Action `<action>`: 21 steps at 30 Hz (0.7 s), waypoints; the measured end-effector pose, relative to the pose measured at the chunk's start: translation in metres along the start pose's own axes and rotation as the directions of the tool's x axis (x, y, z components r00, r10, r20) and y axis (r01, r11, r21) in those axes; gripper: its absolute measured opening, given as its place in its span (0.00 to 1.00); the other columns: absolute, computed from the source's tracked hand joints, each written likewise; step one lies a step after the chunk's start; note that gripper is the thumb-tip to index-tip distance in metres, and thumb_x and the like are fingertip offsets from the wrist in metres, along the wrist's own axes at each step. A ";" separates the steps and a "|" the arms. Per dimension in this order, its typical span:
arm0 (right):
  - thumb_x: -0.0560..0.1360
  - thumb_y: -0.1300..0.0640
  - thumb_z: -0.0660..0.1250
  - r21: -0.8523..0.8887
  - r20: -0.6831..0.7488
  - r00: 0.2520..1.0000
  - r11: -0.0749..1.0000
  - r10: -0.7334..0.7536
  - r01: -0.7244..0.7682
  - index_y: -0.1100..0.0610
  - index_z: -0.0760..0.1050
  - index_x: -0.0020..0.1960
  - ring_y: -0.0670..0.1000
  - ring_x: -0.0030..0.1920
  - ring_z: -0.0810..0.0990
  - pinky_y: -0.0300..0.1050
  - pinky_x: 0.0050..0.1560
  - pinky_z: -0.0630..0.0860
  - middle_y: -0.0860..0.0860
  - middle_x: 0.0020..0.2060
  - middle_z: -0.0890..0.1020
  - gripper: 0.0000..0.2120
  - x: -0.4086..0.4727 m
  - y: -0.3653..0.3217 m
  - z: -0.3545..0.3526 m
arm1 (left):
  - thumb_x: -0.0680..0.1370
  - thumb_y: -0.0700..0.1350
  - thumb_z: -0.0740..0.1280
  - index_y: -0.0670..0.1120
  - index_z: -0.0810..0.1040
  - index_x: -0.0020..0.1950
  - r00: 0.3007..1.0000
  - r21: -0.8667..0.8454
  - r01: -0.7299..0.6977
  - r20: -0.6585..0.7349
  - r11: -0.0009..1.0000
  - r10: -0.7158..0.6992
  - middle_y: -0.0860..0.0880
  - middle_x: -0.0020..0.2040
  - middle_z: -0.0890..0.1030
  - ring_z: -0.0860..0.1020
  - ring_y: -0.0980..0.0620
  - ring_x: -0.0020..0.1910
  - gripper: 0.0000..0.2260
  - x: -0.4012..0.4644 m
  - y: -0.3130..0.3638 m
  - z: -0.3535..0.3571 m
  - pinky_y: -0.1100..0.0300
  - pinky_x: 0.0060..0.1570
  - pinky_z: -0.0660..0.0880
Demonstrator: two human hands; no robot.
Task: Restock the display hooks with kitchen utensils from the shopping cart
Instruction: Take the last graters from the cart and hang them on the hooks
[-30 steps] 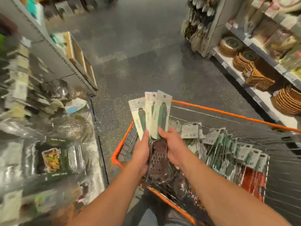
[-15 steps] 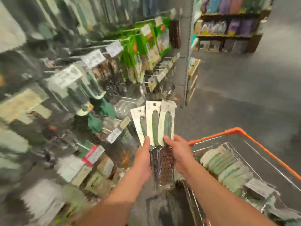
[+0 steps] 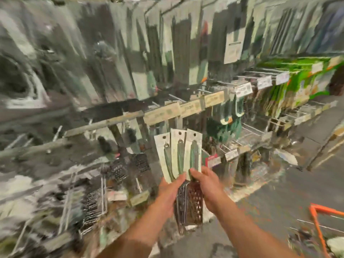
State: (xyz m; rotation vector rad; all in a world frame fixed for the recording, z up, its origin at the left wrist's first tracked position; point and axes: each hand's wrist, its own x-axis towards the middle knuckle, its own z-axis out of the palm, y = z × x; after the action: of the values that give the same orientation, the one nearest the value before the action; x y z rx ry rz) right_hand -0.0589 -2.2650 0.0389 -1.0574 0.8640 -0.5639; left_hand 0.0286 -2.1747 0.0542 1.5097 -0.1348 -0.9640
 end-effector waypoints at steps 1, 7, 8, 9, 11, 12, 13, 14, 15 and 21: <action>0.74 0.50 0.76 -0.016 0.032 0.999 1.000 0.005 -0.005 0.59 0.78 0.63 0.58 0.52 0.87 0.61 0.57 0.83 0.59 0.55 0.86 0.21 -0.007 0.004 0.015 | 0.76 0.46 0.77 0.43 0.76 0.65 1.000 -0.017 0.005 -0.008 1.000 -0.005 0.46 0.52 0.84 0.85 0.55 0.42 0.21 -0.004 0.000 -0.018 0.64 0.36 0.81; 0.77 0.52 0.74 -0.096 0.162 0.987 0.995 0.003 0.013 0.57 0.78 0.61 0.59 0.49 0.87 0.59 0.52 0.84 0.57 0.52 0.87 0.16 -0.035 0.026 0.079 | 0.76 0.51 0.77 0.45 0.59 0.81 0.997 -0.053 -0.054 -0.053 0.997 0.052 0.46 0.73 0.72 0.70 0.50 0.63 0.40 -0.031 0.000 -0.099 0.55 0.63 0.67; 0.76 0.51 0.75 -0.109 0.184 0.983 0.994 0.008 0.012 0.59 0.77 0.66 0.60 0.51 0.87 0.61 0.54 0.84 0.59 0.55 0.86 0.22 -0.035 0.033 0.088 | 0.77 0.50 0.76 0.44 0.61 0.80 0.997 -0.067 -0.064 -0.049 0.996 0.061 0.47 0.69 0.73 0.69 0.52 0.59 0.37 -0.036 0.001 -0.112 0.56 0.59 0.66; 0.75 0.50 0.75 -0.102 0.199 0.980 0.995 0.007 0.013 0.60 0.75 0.69 0.61 0.52 0.87 0.61 0.54 0.83 0.60 0.58 0.85 0.26 -0.038 0.037 0.096 | 0.77 0.50 0.75 0.44 0.62 0.80 0.995 -0.063 -0.073 -0.069 0.995 0.068 0.47 0.71 0.73 0.69 0.52 0.57 0.36 -0.039 0.000 -0.125 0.56 0.58 0.67; 0.74 0.49 0.76 -0.112 0.201 0.980 0.994 0.006 0.017 0.58 0.68 0.75 0.59 0.55 0.85 0.61 0.57 0.82 0.60 0.64 0.81 0.34 -0.042 0.044 0.112 | 0.73 0.56 0.78 0.45 0.58 0.81 0.985 -0.066 -0.084 -0.153 0.994 0.073 0.45 0.78 0.67 0.71 0.48 0.65 0.44 -0.037 -0.006 -0.147 0.52 0.64 0.70; 0.74 0.49 0.76 -0.129 0.200 0.980 0.992 0.016 0.010 0.56 0.65 0.77 0.59 0.57 0.85 0.62 0.59 0.81 0.59 0.66 0.79 0.36 -0.043 0.048 0.116 | 0.69 0.60 0.79 0.46 0.55 0.83 0.980 -0.075 -0.092 -0.182 0.993 0.077 0.43 0.81 0.63 0.70 0.44 0.72 0.51 -0.035 -0.010 -0.153 0.47 0.71 0.69; 0.74 0.49 0.76 -0.117 0.223 0.975 0.993 0.021 0.006 0.56 0.65 0.76 0.59 0.57 0.84 0.64 0.60 0.81 0.58 0.65 0.79 0.35 -0.044 0.049 0.123 | 0.65 0.63 0.80 0.48 0.53 0.84 0.973 -0.074 -0.100 -0.215 0.992 0.082 0.43 0.82 0.61 0.66 0.41 0.77 0.56 -0.035 -0.011 -0.162 0.43 0.74 0.67; 0.75 0.51 0.76 -0.126 0.235 0.972 0.992 0.027 0.003 0.58 0.68 0.72 0.59 0.56 0.85 0.64 0.60 0.81 0.57 0.61 0.81 0.30 -0.043 0.051 0.128 | 0.63 0.65 0.80 0.49 0.53 0.84 0.962 -0.087 -0.127 -0.252 0.988 0.102 0.43 0.82 0.61 0.64 0.40 0.78 0.58 -0.038 -0.009 -0.168 0.40 0.75 0.67; 0.76 0.54 0.75 -0.143 0.259 0.966 0.990 0.022 0.016 0.57 0.72 0.65 0.59 0.54 0.86 0.64 0.60 0.81 0.56 0.56 0.83 0.21 -0.047 0.048 0.134 | 0.63 0.64 0.81 0.49 0.54 0.83 0.959 -0.121 -0.126 -0.267 0.985 0.090 0.43 0.82 0.62 0.65 0.40 0.78 0.57 -0.039 -0.009 -0.176 0.41 0.75 0.67; 0.79 0.58 0.72 -0.215 0.373 0.925 0.962 -0.078 0.168 0.57 0.76 0.54 0.58 0.48 0.85 0.57 0.48 0.83 0.55 0.46 0.85 0.07 -0.047 0.031 0.167 | 0.62 0.65 0.82 0.47 0.59 0.82 0.934 -0.178 -0.193 -0.335 0.965 0.125 0.45 0.80 0.67 0.68 0.40 0.76 0.57 -0.050 -0.001 -0.200 0.44 0.74 0.67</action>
State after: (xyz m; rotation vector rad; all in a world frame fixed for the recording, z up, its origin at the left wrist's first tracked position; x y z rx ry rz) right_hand 0.0536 -2.1318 0.0640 -1.3982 0.5502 -0.3546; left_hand 0.1207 -1.9906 0.0519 1.4162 0.0763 -0.5721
